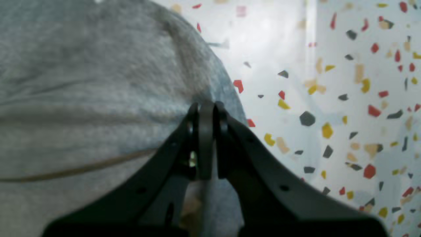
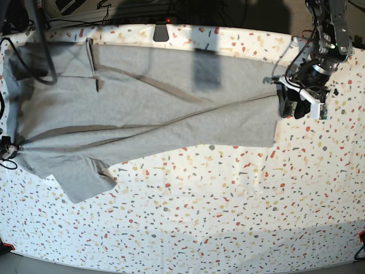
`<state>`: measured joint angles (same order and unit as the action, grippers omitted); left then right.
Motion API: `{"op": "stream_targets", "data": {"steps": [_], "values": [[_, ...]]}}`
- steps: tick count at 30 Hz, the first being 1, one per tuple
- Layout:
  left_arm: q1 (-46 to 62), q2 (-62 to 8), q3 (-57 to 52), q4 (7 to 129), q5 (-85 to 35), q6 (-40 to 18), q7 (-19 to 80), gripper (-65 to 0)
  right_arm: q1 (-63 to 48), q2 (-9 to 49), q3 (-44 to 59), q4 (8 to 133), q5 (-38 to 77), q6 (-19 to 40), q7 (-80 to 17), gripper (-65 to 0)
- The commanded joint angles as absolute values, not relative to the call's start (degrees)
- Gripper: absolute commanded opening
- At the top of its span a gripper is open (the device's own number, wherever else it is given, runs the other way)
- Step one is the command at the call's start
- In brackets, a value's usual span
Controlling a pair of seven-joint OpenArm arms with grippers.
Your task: Fold the T-shirt properly
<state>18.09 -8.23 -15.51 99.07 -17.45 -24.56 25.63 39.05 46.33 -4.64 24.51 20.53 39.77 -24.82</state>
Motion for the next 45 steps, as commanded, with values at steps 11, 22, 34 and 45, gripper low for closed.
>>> {"op": "stream_targets", "data": {"steps": [11, 22, 34, 45], "values": [[17.91, -8.58, -15.77, 100.14, -21.67, -24.82, 23.90, -41.8, 33.01, 52.07, -4.49, 35.05, 36.82, 40.00, -28.60, -65.0], [17.93, -8.60, -15.77, 100.14, -21.67, -24.82, 23.90, -41.8, 11.92, 57.04, -0.84, 50.46, 49.95, 40.00, -29.17, -65.0], [17.91, -8.58, -15.77, 100.14, -21.65, -24.82, 23.88, -41.8, -10.28, 55.90, 25.80, 63.00, 55.13, 40.00, -36.25, -65.0], [17.93, -8.60, -15.77, 100.14, -21.47, -24.82, 23.90, -41.8, -25.04, 46.19, 41.34, 74.19, 55.09, 40.00, -36.69, -65.0]]}}
